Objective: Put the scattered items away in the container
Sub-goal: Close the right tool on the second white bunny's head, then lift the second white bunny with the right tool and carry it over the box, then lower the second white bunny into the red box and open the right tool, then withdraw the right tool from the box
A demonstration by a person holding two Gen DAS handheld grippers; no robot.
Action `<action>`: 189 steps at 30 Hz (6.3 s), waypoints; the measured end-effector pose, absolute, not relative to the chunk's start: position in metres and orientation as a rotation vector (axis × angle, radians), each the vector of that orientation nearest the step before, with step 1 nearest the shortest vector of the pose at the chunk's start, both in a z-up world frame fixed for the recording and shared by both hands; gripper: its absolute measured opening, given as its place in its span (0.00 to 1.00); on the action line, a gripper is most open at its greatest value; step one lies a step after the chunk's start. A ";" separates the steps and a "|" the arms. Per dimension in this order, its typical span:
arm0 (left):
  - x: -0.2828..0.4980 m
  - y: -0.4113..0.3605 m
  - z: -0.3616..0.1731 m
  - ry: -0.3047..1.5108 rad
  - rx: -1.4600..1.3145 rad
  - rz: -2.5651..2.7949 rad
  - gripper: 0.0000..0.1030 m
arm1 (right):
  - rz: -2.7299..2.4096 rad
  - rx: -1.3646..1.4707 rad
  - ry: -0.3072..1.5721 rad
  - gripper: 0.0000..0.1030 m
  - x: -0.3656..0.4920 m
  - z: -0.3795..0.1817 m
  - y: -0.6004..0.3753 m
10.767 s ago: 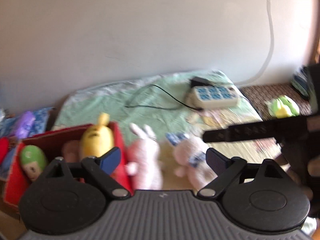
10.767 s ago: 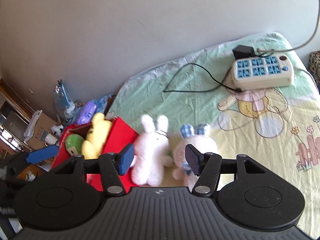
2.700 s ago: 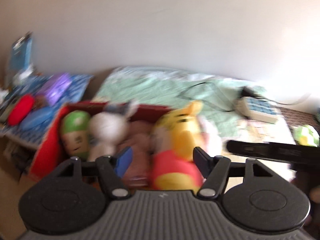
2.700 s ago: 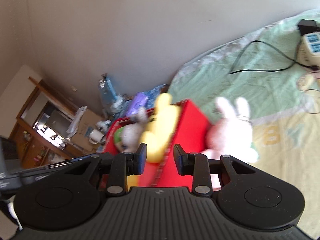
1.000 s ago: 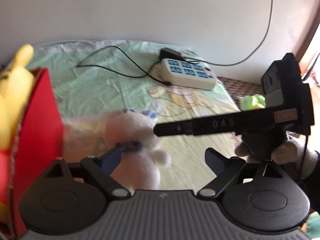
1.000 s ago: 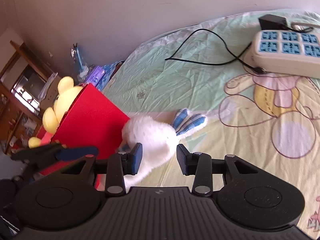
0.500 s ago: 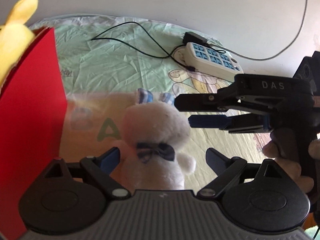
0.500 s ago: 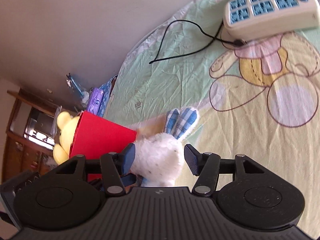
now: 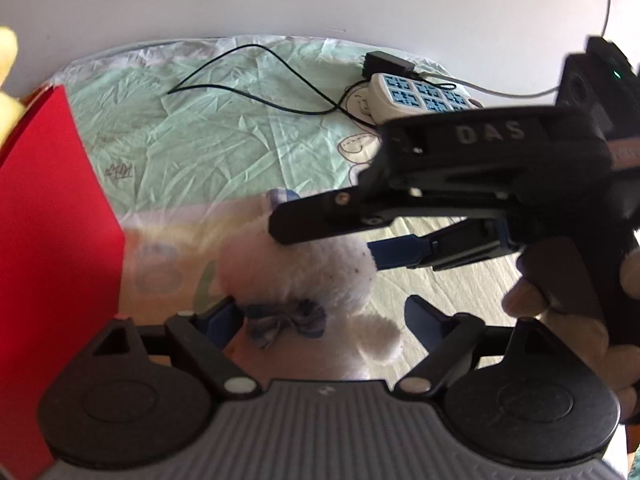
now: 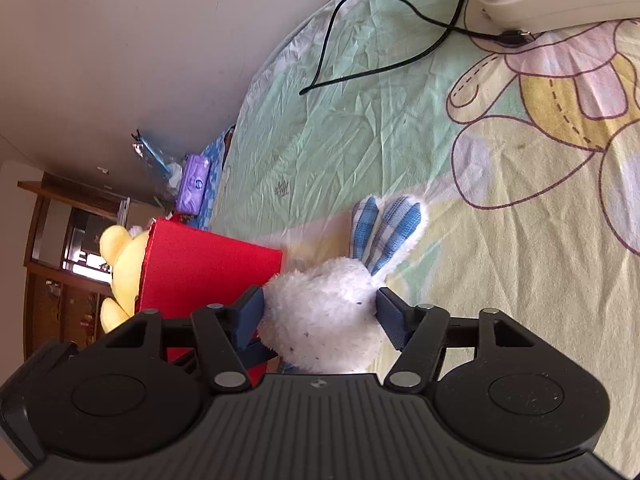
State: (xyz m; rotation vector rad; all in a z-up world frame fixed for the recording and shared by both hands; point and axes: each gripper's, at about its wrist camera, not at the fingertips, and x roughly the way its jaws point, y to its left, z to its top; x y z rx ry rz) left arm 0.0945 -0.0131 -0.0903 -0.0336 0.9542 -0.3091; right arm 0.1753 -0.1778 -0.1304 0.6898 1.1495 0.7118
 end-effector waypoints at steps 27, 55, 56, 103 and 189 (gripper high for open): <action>0.014 0.009 0.051 0.584 -0.017 -0.359 0.61 | 0.831 0.479 0.635 0.57 0.088 0.006 -0.175; -0.021 0.290 0.007 0.644 -0.085 -0.014 0.61 | 1.170 -0.065 0.571 0.58 0.069 0.035 0.163; -0.019 0.293 0.004 0.657 -0.081 -0.018 0.61 | 1.167 -0.075 0.582 0.58 0.069 0.032 0.168; -0.004 0.336 -0.010 0.724 -0.050 -0.167 0.87 | 1.125 -0.065 0.959 0.71 0.123 -0.002 0.229; -0.032 0.255 0.050 0.864 -0.048 0.262 0.99 | 0.334 0.259 0.871 0.88 -0.023 0.049 0.046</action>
